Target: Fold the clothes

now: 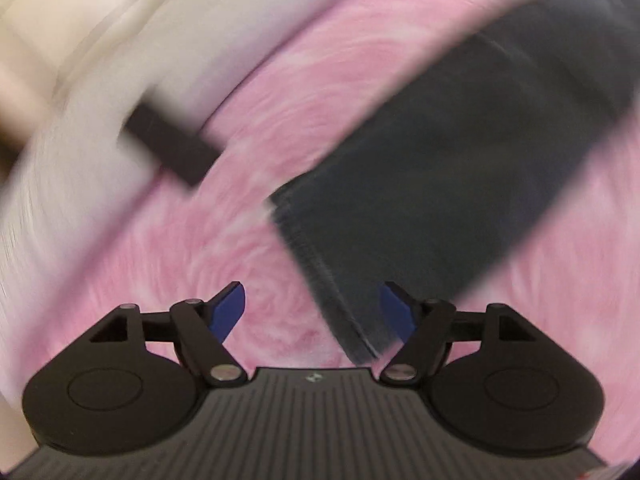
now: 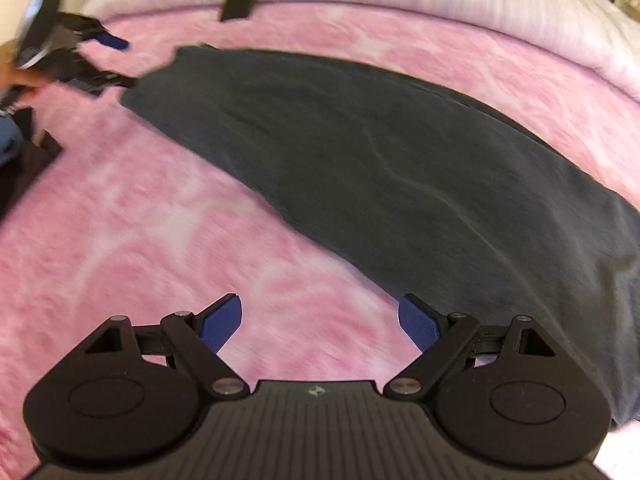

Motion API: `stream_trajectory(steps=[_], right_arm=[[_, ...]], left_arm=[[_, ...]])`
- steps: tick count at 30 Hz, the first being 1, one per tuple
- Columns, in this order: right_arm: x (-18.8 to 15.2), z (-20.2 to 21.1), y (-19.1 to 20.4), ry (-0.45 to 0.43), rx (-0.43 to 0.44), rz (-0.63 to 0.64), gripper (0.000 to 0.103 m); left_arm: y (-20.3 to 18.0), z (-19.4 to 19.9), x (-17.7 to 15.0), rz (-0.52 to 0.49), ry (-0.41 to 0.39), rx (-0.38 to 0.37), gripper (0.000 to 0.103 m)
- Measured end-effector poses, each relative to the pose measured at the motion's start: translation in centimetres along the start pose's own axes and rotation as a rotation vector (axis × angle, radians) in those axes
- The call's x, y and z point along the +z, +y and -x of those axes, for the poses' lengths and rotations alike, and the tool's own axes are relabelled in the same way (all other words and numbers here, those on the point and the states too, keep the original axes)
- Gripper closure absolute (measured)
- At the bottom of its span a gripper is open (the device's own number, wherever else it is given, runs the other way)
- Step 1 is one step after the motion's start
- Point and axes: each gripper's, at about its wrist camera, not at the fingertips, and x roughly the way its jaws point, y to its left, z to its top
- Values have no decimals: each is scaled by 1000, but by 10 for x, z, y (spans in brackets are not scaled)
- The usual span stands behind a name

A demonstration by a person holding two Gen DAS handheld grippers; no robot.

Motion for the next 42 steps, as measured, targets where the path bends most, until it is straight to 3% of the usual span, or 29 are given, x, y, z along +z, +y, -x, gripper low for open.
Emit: stream_trajectory(steps=[3, 6, 8, 11, 14, 16, 18, 19, 23, 25, 29, 34, 37, 39, 40, 41, 42], right_arm=[[-17, -1, -8, 19, -92, 41, 15], [-36, -1, -19, 54, -192, 117, 15], [-48, 3, -31, 66, -260, 147, 15], [-63, 12, -53, 78, -347, 167, 15], [-70, 22, -71, 68, -372, 164, 15], [-63, 30, -76, 30, -328, 131, 15], [-48, 36, -77, -32, -248, 134, 15], [-40, 38, -76, -63, -208, 146, 15], [13, 23, -78, -150, -70, 229, 25], [50, 5, -82, -162, -9, 283, 40], [118, -35, -89, -159, 65, 381, 42], [161, -83, -97, -93, 81, 478, 42], [162, -93, -98, -54, 98, 510, 42], [159, -96, -99, -38, 113, 511, 42], [158, -97, -99, -31, 121, 511, 44], [156, -99, -100, -23, 129, 511, 53], [156, -99, -102, -22, 121, 500, 65]], left_arm=[[-52, 3, -12, -328, -76, 11, 32], [-83, -5, -18, -488, -99, 36, 33], [-86, -15, -15, -477, -101, 72, 35], [-80, -26, -8, -461, -87, 111, 48], [-71, -26, -2, -449, -68, 70, 48], [-61, -17, 0, -405, -75, -23, 48], [-50, -9, 0, -365, -81, -99, 38], [-45, -5, 0, -344, -82, -126, 38], [-10, 1, 7, -140, -66, -127, 38], [10, 0, 12, -9, -55, -114, 38], [42, -24, 26, 211, -3, -77, 38], [63, -60, 33, 443, 62, -105, 38], [65, -70, 30, 534, 69, -175, 55], [59, -73, 31, 520, 85, -189, 85], [57, -75, 32, 511, 92, -195, 94], [53, -75, 32, 493, 94, -193, 103], [50, -73, 33, 479, 91, -189, 103]])
